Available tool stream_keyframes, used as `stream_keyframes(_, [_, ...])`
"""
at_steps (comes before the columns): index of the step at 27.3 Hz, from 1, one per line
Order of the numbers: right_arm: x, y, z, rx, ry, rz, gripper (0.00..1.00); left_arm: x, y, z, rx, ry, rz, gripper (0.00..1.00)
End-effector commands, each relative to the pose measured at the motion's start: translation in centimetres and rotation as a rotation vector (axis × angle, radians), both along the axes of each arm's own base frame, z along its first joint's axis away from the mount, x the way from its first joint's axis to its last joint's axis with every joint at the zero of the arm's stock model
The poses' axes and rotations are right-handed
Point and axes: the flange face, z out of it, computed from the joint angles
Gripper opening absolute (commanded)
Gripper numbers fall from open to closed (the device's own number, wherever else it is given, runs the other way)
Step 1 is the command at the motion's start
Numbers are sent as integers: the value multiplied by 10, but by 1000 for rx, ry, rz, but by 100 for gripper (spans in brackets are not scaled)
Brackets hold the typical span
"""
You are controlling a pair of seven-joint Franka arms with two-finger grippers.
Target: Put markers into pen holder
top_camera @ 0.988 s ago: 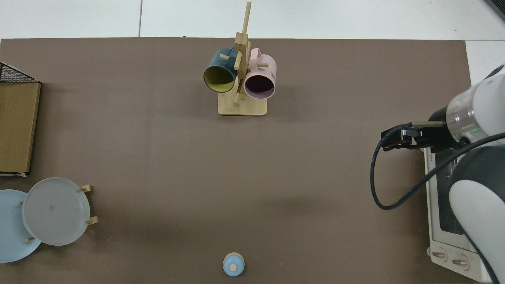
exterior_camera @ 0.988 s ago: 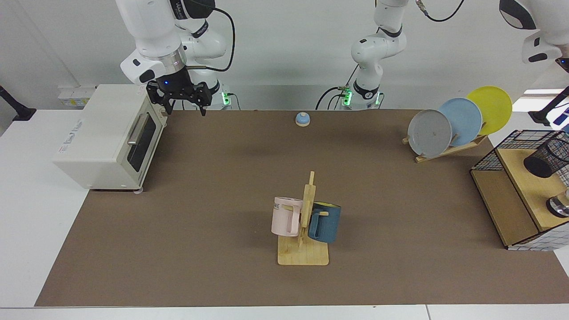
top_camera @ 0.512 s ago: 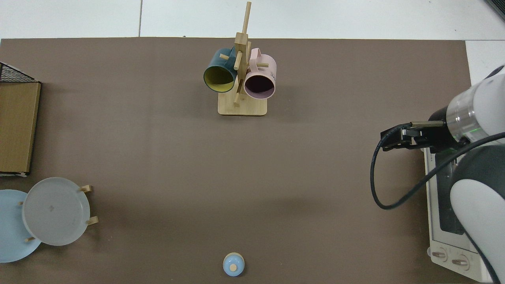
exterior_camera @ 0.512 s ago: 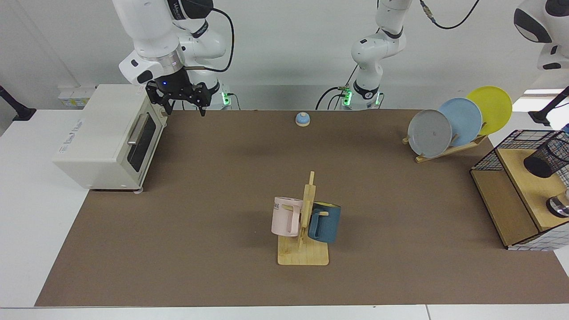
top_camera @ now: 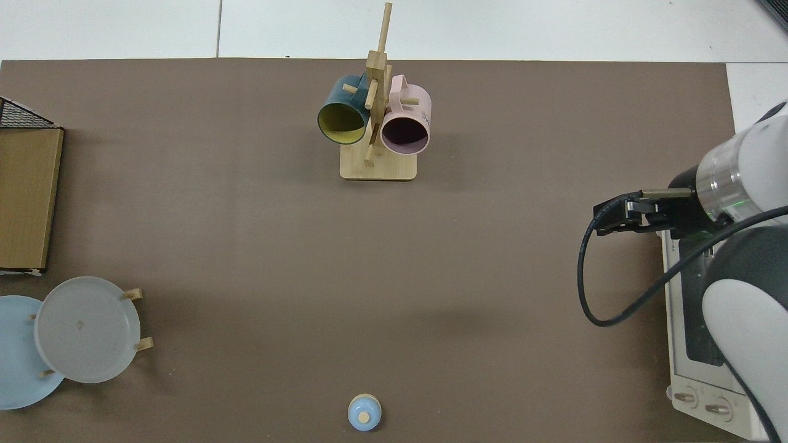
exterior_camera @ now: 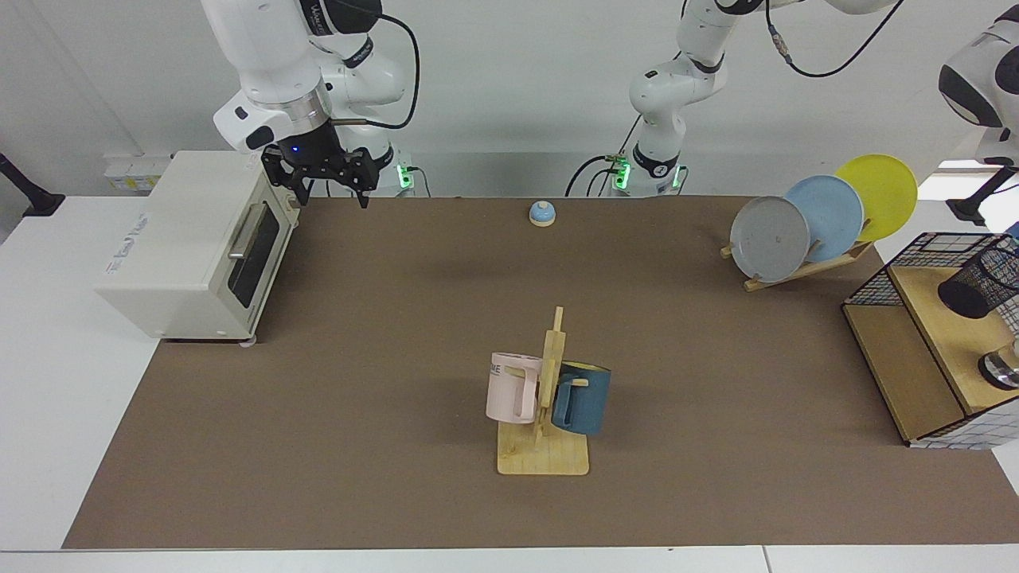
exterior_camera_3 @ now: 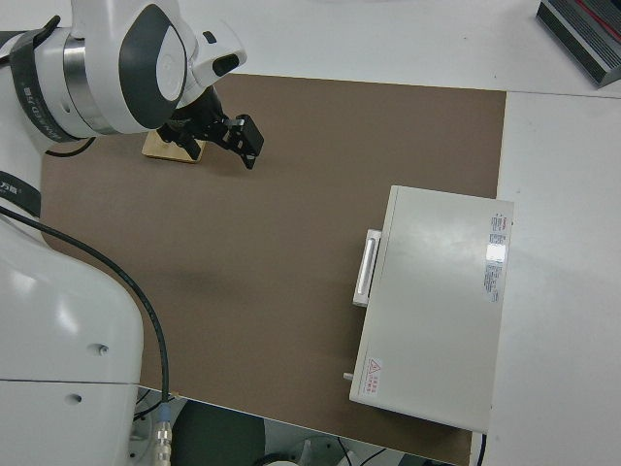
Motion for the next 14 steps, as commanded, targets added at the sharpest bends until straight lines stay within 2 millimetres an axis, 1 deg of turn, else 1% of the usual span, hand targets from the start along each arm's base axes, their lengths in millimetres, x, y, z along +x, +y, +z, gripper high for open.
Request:
stream_keyframes(1, [-1,-1,0,15,2,-21,100,2,13,3,26,36,-33,0])
stream_keyframes(7, [-1,-1,0,15,2,-21,100,2,10,-8,18,72,-44,0])
stream_keyframes(11, [-1,-1,0,15,2,-21,100,5,2,-10,12,79,-50,0])
stream_keyframes(14, [-1,-1,0,15,2,-21,100,5,2,-16,8,87,-53,0])
